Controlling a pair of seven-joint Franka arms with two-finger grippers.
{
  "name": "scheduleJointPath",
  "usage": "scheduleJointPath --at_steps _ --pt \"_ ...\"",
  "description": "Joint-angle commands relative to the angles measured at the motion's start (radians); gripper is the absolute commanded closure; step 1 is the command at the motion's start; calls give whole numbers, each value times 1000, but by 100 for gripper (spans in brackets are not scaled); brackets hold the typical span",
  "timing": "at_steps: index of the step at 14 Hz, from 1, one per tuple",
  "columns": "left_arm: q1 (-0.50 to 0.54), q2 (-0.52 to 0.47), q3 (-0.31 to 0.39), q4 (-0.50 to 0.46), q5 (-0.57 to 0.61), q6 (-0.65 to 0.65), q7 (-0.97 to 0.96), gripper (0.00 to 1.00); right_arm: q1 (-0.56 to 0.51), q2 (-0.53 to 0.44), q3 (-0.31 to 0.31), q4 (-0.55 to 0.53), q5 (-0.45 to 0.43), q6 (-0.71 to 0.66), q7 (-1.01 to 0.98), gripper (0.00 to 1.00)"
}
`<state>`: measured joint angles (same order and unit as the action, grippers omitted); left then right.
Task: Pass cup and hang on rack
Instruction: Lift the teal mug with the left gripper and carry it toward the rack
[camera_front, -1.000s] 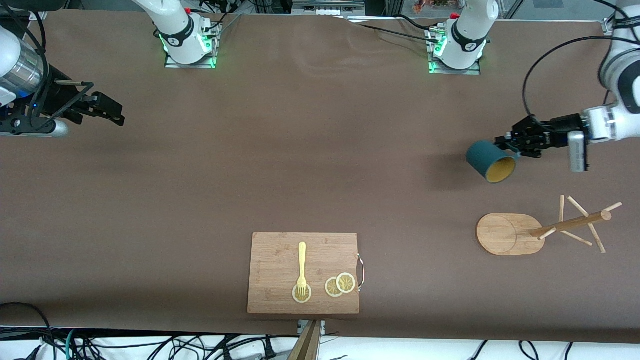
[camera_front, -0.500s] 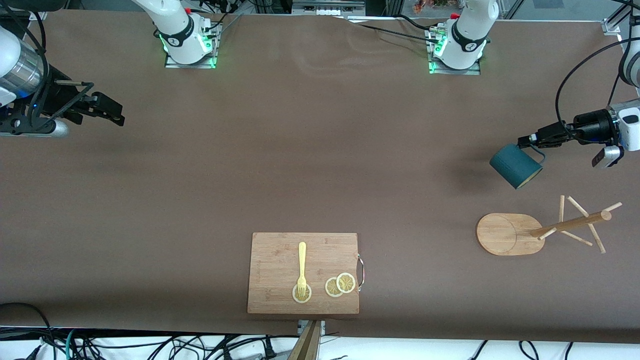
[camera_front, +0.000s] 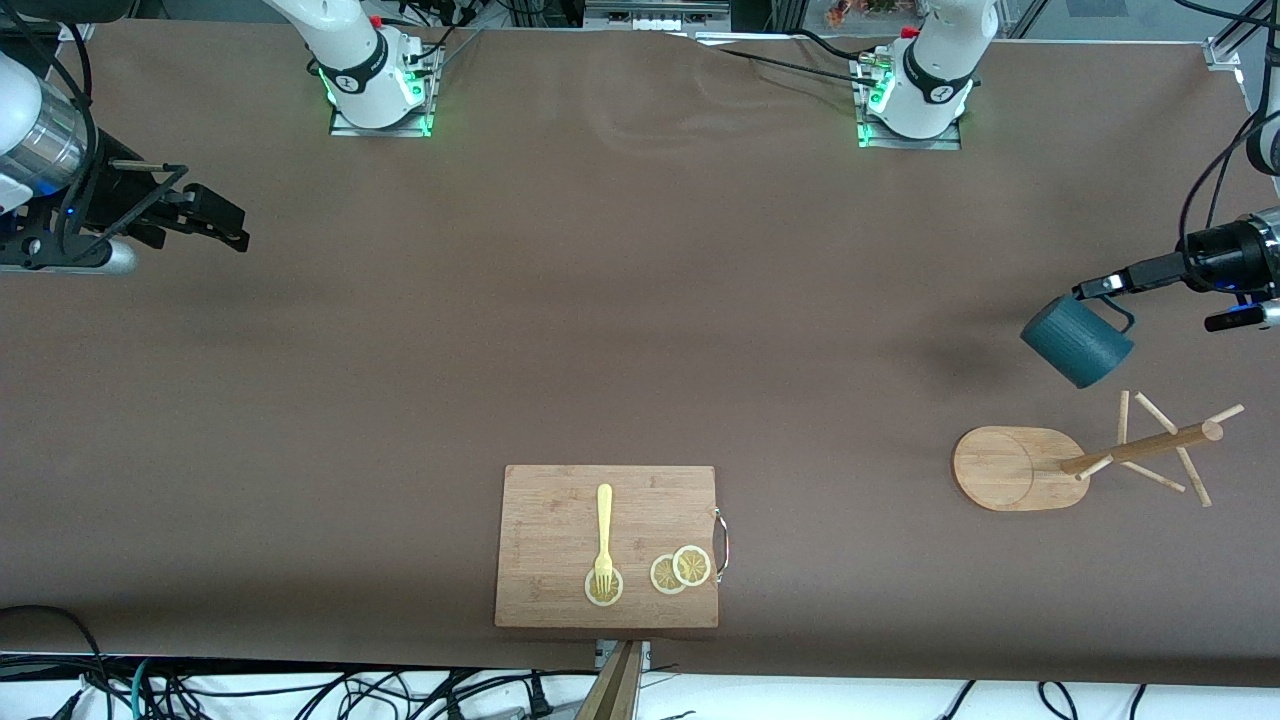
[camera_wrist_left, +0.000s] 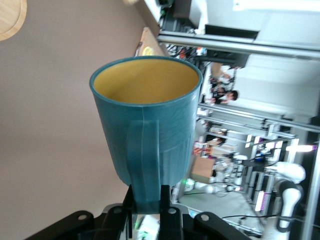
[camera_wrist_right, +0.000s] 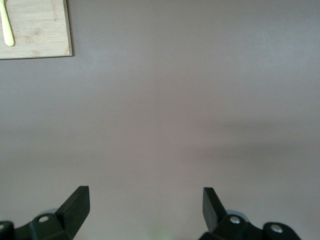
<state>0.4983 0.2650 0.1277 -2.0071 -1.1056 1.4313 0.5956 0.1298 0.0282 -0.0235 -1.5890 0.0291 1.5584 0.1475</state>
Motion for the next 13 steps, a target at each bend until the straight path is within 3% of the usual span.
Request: scheduleJointPath --at_steps 1,8,13 --pt "31 45 -8 42 -49 -67 -11 100 -15 -8 11 1 3 -12 -9 0" --pt "77 150 -11 45 -207 -141 0 100 -15 -8 11 1 3 -12 -9 0" --pt "97 223 -14 97 -270 -169 6 100 -15 -8 11 1 5 -12 -11 0"
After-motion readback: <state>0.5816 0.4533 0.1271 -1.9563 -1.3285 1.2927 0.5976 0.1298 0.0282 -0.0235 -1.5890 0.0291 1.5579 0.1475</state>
